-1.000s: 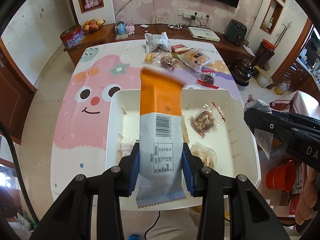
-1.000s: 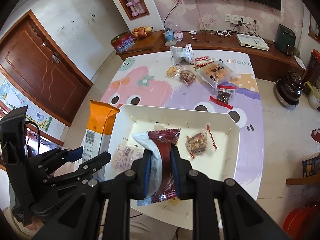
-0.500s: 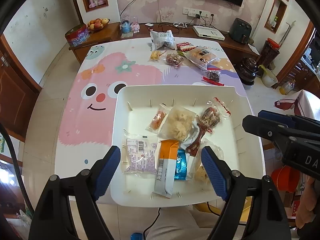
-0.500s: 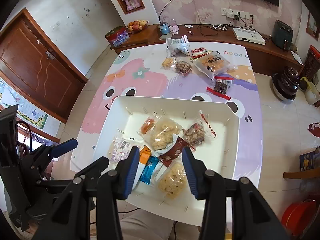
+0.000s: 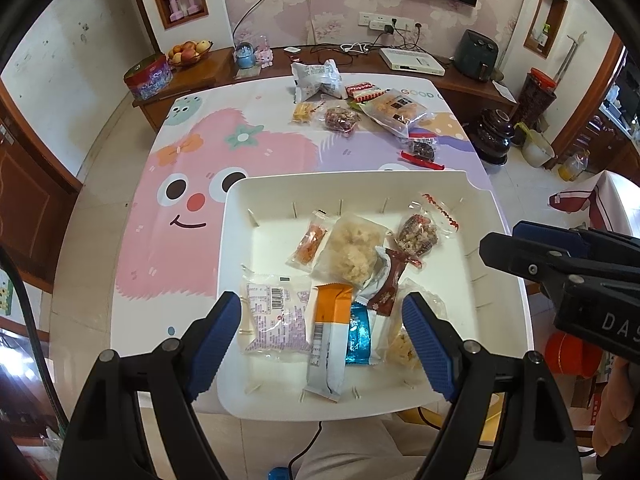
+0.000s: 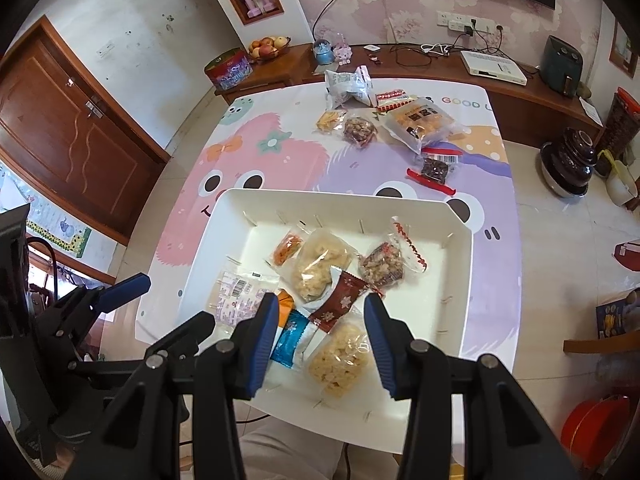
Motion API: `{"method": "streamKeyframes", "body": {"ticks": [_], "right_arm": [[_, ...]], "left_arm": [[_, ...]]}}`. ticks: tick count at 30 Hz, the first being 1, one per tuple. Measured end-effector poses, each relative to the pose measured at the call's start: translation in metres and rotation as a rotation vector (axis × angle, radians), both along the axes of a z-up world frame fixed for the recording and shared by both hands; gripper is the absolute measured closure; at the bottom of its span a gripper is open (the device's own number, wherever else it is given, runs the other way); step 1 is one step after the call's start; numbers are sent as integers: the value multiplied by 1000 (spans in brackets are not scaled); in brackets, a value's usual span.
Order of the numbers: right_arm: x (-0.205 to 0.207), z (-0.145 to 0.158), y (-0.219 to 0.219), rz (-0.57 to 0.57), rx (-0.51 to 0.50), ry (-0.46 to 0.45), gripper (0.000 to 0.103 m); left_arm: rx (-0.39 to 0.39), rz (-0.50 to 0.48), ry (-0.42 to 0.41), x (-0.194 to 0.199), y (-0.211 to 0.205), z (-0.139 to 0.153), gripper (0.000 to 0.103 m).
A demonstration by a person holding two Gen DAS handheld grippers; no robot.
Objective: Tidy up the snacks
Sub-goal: 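Lift both open tools from the tray toward the snack pile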
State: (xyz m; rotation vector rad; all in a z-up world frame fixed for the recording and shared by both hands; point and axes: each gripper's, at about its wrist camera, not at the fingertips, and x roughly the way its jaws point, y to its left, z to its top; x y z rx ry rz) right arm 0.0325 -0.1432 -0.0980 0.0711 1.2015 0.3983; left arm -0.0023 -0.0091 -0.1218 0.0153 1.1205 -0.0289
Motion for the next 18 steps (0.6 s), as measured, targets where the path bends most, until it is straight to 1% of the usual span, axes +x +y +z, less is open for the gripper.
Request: {"method": "streamKeyframes", "body": {"ticks": [18], "right_arm": [[18,-9,-14,-39,4,27,58]], "left_arm": [[9,-37,32,26,-10,-9,21]]}}
